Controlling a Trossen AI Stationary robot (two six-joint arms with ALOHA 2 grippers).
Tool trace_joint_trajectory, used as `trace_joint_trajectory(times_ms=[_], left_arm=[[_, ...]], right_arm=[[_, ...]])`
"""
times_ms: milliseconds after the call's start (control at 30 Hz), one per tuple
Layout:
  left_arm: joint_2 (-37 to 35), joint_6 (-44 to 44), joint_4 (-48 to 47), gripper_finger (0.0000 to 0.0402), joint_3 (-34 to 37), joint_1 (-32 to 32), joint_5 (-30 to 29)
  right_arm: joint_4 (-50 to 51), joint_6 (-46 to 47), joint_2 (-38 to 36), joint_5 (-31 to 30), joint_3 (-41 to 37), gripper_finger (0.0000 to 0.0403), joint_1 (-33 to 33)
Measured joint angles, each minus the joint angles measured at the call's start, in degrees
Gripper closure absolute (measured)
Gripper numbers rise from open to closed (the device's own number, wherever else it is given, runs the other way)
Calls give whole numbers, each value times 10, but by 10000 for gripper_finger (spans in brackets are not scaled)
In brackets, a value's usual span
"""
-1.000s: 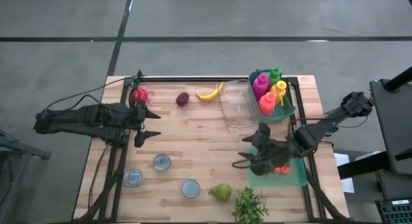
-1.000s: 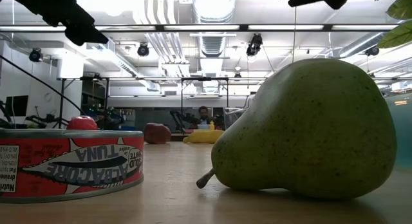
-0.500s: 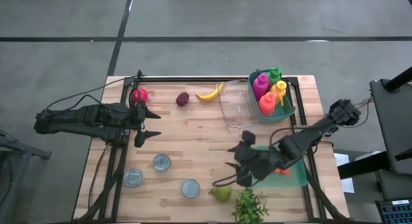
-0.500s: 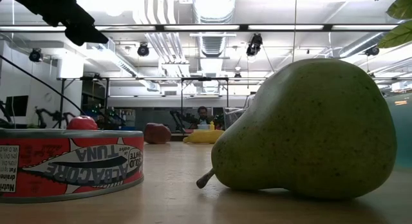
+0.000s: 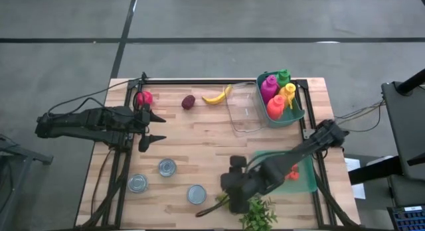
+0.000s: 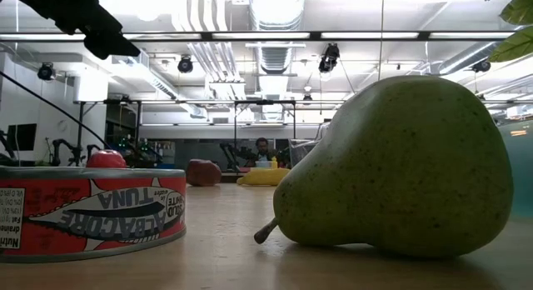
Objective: Pick & Place Food Item
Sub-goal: Put the pear into the green transparent bin
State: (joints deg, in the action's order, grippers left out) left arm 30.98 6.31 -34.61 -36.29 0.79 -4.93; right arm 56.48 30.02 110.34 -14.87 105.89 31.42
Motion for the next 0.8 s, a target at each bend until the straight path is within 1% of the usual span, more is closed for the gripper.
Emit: trace_joint_trajectory(times_ms=[67, 267, 433, 533, 633, 800], left_arm=[[0, 0, 0, 58, 0, 0, 0], [0, 0, 0, 58, 0, 0, 0], [0, 0, 0, 58, 0, 0, 0], [0, 0, 0, 58, 0, 0, 0], [0, 0, 0, 58, 0, 0, 0], [0, 0, 0, 58, 0, 0, 0]], right_arm=[[37, 0, 32, 18, 45, 194, 0], [124, -34, 130, 15, 187, 194, 10], [155, -51, 199, 19, 268, 194, 17], [157, -74, 237, 14, 291, 194, 24], [154, -74, 255, 2, 289, 194, 29], [147, -34, 258, 5, 289, 190, 23]])
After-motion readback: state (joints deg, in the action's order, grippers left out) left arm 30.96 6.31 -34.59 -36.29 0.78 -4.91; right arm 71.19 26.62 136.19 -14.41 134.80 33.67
